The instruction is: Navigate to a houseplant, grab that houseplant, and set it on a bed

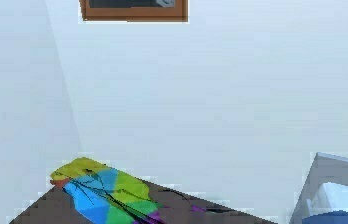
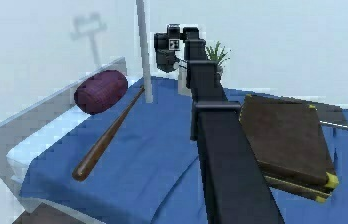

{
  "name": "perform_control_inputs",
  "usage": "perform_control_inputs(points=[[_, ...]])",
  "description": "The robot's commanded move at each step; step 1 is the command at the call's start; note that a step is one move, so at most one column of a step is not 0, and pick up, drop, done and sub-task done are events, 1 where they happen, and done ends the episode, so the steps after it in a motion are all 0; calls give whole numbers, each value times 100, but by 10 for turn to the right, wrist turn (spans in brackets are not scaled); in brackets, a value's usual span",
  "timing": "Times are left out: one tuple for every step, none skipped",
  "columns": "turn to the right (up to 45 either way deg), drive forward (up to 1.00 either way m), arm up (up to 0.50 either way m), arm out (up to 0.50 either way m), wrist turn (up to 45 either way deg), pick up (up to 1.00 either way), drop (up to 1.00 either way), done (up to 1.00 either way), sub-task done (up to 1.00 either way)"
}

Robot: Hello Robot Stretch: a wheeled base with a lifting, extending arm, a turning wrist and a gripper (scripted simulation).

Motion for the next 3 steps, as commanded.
perform_control_inputs(points=[[0,0,-22,0,0,0,0,0,0],[0,0,-32,0,0,0,0,0,0],[0,0,0,0,0,0,100,0,0]])
